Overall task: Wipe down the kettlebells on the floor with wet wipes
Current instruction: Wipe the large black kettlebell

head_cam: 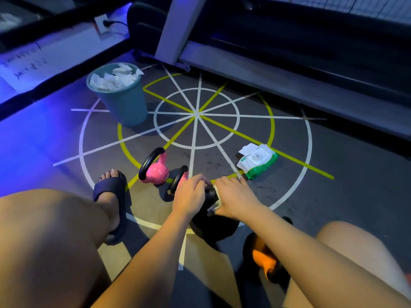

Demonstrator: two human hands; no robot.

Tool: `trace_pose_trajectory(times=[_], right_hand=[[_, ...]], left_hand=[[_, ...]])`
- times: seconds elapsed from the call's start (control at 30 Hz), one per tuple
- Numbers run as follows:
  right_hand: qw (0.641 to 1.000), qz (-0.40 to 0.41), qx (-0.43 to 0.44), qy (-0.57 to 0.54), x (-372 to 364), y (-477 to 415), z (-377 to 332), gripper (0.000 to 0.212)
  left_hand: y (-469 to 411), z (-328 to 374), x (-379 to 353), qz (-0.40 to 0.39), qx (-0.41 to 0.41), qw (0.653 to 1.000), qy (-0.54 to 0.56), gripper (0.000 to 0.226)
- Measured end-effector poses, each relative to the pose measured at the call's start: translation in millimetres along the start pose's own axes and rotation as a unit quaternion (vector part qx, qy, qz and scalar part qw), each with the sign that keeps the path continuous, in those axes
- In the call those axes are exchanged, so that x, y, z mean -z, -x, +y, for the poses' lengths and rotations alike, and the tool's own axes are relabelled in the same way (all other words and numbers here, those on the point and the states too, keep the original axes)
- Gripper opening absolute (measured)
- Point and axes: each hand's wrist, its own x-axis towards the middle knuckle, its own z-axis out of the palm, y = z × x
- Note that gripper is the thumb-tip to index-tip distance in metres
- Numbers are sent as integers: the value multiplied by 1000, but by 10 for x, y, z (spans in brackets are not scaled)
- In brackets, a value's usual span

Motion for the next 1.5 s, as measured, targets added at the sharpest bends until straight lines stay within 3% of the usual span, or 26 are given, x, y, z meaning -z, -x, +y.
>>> trace_pose_trajectory(times=[0.1,0.23,0.37,0.5,0.57,0.67,0.83,1.0,1.2,1.4,1.5], right_hand=[[995,93,-3,29,-97,-53,-44,36],[983,165,64,46,-227,-80,195,40],[993,118,23,18,-217,-6,588,37],[992,70,-49,-92,-204,56,567,31],[992,59,-59,-92,-133,41,449,29],[998,60,-12,8,-5,-34,145,28],[987,71,65,130,-39,-201,-621,24],[982,98,94,134,-27,-74,-449,36],[998,35,-60,-1,57,80,216,28],[986,67,81,130,48,-90,-511,31],[977,49,91,184,-26,-219,-825,31]], left_hand=[[18,28,30,5,8,995,95,33],[77,97,56,30,34,986,160,30],[97,102,82,27,55,984,169,33],[89,66,165,50,102,971,209,32],[117,-108,269,28,113,980,161,26],[240,-468,482,-69,75,995,-2,23],[381,-594,601,-199,-2,974,-110,37],[357,-582,601,-196,-32,967,-160,42],[328,-551,619,-187,-45,964,-186,54],[393,-686,656,-197,-51,973,-106,54],[408,-733,700,-199,-62,973,-95,51]])
